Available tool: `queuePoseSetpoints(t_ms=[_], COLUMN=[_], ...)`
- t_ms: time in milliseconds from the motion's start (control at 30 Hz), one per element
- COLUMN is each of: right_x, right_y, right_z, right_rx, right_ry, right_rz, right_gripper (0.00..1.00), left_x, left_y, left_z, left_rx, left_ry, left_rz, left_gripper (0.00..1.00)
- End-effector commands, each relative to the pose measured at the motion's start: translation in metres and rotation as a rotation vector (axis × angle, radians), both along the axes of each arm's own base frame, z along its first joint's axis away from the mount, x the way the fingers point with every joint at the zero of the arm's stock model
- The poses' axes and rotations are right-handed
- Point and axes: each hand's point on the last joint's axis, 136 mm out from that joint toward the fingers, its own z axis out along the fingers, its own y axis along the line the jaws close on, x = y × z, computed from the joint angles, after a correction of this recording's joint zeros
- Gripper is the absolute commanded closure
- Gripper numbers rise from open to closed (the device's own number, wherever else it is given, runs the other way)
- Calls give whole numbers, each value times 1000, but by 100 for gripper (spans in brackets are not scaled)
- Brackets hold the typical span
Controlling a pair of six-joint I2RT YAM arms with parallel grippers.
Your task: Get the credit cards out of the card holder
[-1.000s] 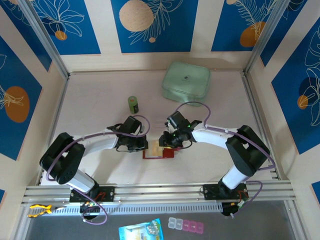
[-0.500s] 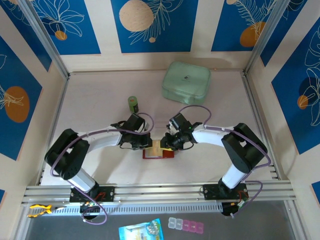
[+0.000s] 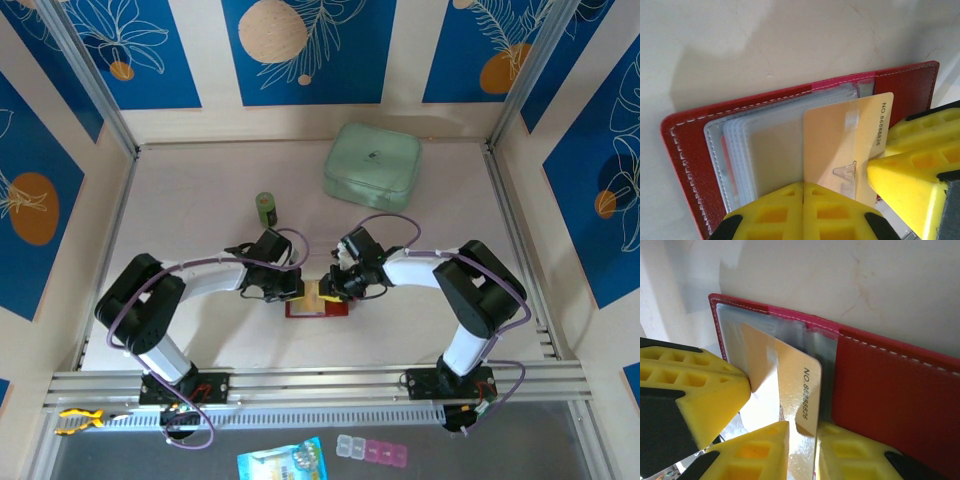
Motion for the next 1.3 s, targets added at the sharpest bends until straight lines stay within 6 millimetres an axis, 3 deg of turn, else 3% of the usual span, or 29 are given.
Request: queuePoseSetpoints(t_ms=[0,267,667,867,1067,1267], right_x=[-4,-2,-6,-3,6,32], right_y=[2,-8,-34,-44,-56,-61], right_z=[3,4,19,43,61,86], right_rx=[51,6,-60,-78,-176,-276], right_ry=[26,0,-62,-141,-252,-505], right_rz=[4,-5,37,90,219,453], right_gripper=[80,90,96,97,98,100], left_x=[-16,-17,-11,-9,0,5], left_y=[11,12,3,2,3,10], left_z=[-18,-17,-3,2,21,39], left_rx=[64,63,1,-6,-30,-50], left_ry=[55,52,19,8,-59,-128], left_rz=[-22,-18,2,-1,18,37], left_gripper=[95,94,94,94,92,88])
